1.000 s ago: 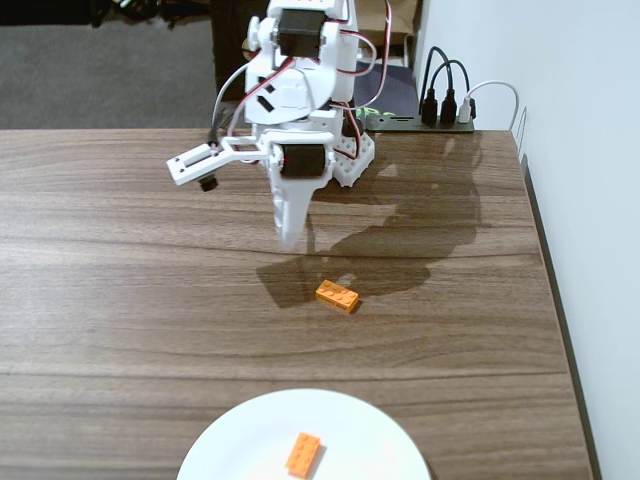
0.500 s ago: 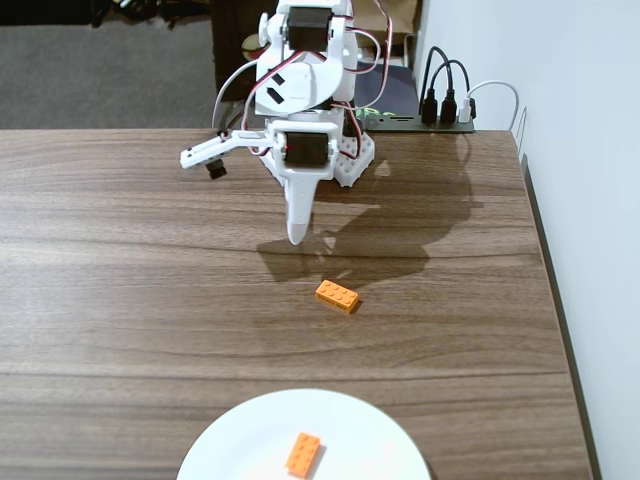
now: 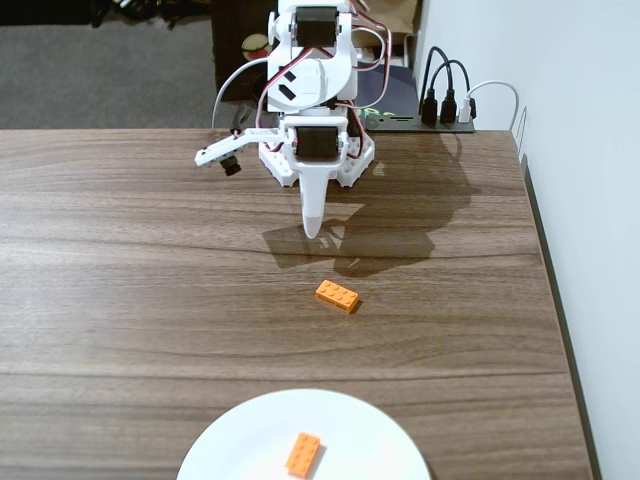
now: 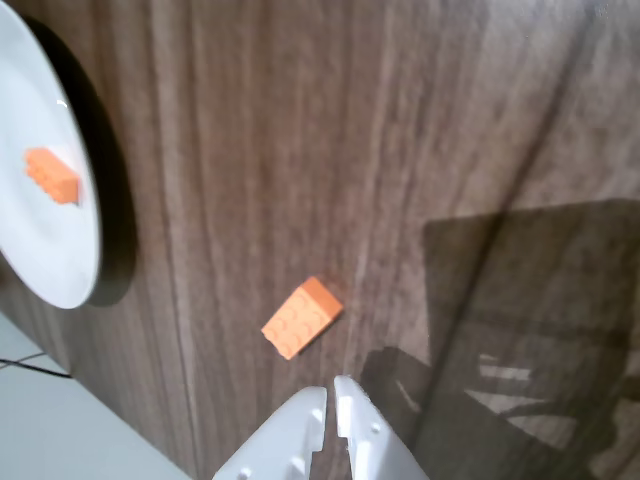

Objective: Grasp a lego block and put it on the plate.

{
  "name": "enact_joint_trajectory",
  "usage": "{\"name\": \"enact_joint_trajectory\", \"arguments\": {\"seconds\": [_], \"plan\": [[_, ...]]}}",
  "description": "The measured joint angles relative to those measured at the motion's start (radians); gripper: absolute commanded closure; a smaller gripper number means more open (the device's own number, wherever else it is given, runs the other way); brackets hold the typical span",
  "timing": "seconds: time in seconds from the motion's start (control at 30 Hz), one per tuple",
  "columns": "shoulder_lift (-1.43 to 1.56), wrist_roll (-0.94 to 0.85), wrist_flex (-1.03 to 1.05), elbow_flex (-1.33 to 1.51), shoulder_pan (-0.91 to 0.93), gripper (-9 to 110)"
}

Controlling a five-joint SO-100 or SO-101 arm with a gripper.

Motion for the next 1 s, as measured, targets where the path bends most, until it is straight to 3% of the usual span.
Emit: {"name": "enact_joint_trajectory", "arguments": {"seconds": [1.0], "plan": [[0.064,0.008,0.038,0.006,0.009,101]]}}
